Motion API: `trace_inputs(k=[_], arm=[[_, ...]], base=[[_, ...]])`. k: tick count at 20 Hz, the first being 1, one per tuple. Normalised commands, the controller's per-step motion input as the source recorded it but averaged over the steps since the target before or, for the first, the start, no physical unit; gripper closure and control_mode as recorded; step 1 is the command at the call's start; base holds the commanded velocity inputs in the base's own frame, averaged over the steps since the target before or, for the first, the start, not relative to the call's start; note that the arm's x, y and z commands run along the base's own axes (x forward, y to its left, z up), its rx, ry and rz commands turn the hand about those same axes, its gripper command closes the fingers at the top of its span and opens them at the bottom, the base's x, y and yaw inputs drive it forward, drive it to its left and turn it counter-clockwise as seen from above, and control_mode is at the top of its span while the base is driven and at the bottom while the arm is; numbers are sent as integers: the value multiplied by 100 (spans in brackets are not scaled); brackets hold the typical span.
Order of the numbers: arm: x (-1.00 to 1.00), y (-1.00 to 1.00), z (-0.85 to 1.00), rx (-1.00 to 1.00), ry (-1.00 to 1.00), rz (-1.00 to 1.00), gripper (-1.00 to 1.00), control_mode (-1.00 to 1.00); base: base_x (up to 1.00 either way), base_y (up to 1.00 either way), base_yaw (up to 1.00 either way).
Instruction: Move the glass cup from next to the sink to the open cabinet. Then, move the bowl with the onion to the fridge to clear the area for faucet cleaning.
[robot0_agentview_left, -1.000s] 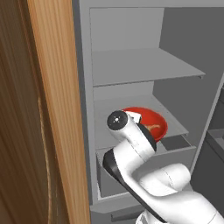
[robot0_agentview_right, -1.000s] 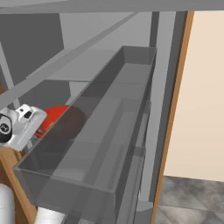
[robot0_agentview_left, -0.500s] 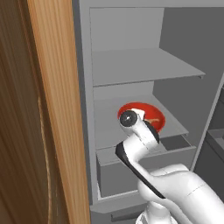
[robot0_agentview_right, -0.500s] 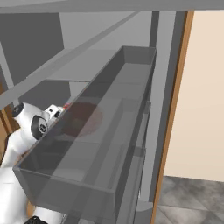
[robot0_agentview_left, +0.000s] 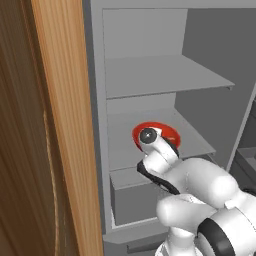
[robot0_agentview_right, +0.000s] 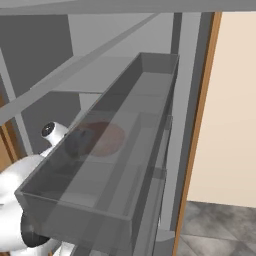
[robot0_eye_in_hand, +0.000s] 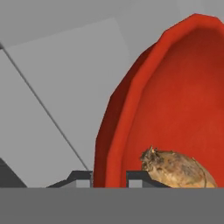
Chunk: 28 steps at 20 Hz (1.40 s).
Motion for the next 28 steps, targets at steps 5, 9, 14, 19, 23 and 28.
trace_inputs(k=[5, 9, 14, 19, 23, 28], arm=[[90, 0, -42, 0, 21, 1, 100, -100], [100, 0, -27, 0, 15, 0, 100, -100], [75, 0, -31, 0, 13, 0, -100, -100], [-48, 0, -3, 0, 0, 0, -100, -100], [-94, 7, 2, 0, -1, 0, -100, -100], [-100, 10, 22, 0, -15, 0, -100, -100]], base=[[0, 0, 0], [0, 0, 0], [0, 0, 0], [0, 0, 0], [0, 0, 0], [0, 0, 0]])
